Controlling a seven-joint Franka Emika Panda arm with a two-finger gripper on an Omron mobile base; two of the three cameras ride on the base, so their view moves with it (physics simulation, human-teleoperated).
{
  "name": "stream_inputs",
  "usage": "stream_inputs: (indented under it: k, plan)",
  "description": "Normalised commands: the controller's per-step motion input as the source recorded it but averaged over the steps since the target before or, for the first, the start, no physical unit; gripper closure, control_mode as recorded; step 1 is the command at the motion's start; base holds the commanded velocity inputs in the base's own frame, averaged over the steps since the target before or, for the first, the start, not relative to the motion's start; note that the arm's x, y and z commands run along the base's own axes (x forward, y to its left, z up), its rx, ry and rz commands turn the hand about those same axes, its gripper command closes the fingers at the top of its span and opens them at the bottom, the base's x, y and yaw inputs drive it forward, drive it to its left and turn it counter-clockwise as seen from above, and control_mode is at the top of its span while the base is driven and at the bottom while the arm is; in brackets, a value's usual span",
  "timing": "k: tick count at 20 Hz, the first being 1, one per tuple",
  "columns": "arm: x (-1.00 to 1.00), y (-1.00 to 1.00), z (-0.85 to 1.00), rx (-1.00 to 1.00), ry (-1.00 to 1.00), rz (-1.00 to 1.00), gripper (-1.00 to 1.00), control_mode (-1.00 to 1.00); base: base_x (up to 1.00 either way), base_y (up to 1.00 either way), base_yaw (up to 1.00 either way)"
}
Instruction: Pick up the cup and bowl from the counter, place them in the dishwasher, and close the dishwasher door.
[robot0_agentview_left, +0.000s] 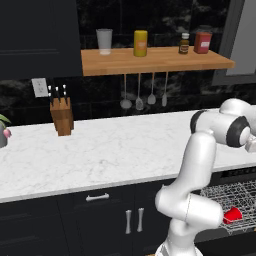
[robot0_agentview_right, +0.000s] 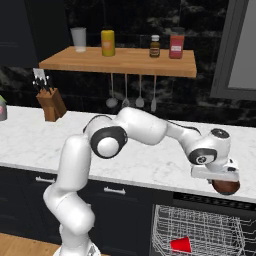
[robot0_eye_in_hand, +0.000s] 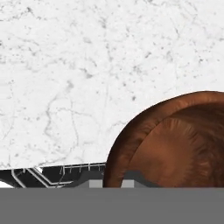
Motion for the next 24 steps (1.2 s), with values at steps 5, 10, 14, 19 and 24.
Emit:
stream_inputs:
  k: [5,10,14,19,24]
  plan:
    - [-1.0,-0.01,-0.08,0.38,-0.29,-0.15,1.0,-1.0,0.0,0.0,0.0]
    - [-0.91,-0.09,-0.39,0.44,-0.25,-0.03,1.0,-1.0,0.0,0.0,0.0]
    - [-0.49,0.01,-0.61,0.16,-0.04,0.0,1.0,-1.0,0.0,0.0,0.0]
    - [-0.03,0.05,-0.55,0.01,0.01,0.0,1.0,-1.0,0.0,0.0,0.0]
    - [0.03,0.13,-0.6,0.0,0.01,0.0,1.0,-1.0,0.0,0.0,0.0]
